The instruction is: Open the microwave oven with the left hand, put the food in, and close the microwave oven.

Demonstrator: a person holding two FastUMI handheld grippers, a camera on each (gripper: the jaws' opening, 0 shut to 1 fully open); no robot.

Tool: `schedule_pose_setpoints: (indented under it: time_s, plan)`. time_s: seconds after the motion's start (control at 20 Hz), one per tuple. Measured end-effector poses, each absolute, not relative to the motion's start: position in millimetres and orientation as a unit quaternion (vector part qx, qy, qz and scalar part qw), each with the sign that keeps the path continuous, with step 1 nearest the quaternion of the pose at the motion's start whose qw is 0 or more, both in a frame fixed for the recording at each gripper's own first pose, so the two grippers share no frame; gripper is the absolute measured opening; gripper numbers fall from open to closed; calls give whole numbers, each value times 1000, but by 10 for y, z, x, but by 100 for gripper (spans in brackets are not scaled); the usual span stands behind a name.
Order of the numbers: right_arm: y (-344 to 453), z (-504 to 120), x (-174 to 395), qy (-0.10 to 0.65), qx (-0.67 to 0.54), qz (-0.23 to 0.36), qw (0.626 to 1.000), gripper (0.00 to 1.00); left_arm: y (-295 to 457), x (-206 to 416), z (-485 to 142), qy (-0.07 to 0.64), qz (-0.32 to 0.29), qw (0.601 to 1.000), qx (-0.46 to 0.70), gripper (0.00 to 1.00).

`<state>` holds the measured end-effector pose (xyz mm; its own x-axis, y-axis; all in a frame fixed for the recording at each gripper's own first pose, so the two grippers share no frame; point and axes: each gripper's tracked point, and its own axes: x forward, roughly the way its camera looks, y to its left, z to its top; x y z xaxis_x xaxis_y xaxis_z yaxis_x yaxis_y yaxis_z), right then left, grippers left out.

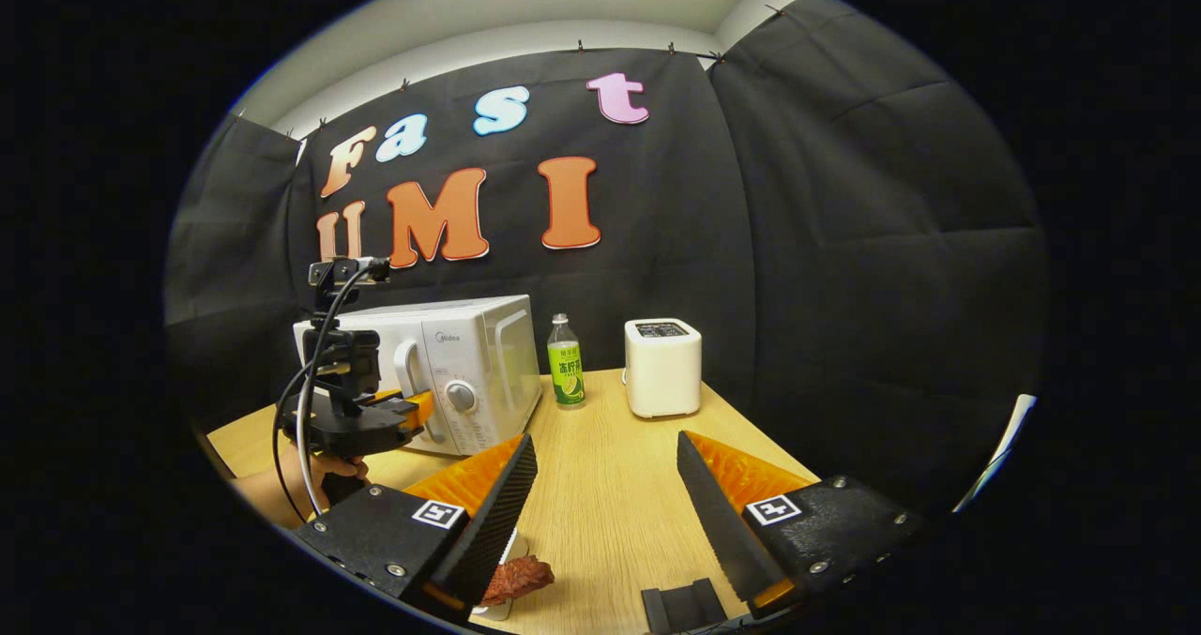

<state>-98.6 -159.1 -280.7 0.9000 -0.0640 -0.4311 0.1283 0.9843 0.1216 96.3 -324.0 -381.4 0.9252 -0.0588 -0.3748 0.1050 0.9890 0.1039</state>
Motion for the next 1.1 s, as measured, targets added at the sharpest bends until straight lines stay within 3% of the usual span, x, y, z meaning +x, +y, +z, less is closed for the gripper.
schedule_pose_setpoints:
  time_s: [0.35, 0.5, 0.55, 0.6, 1.1]
  plan:
    - [-1605, -2789, -1077, 224, 88, -53, 969, 94, -3257, 998, -3802, 188, -61, 980, 34, 16]
    - [-1566, -2780, -1119, 224, 88, -53, 969, 94, -3251, 960, -3808, 195, -67, 978, 24, 14]
    - [-1558, -2786, -1133, 225, 89, -54, 969, 93, -3239, 953, -3805, 196, -66, 978, 10, 9]
    - [-1549, -2785, -1146, 227, 90, -54, 968, 94, -3222, 826, -3815, 207, -61, 976, 4, 13]
    - [-1384, -2831, -1247, 235, 109, -56, 964, 93, -2715, -267, -3478, 157, -93, 983, 30, 13]
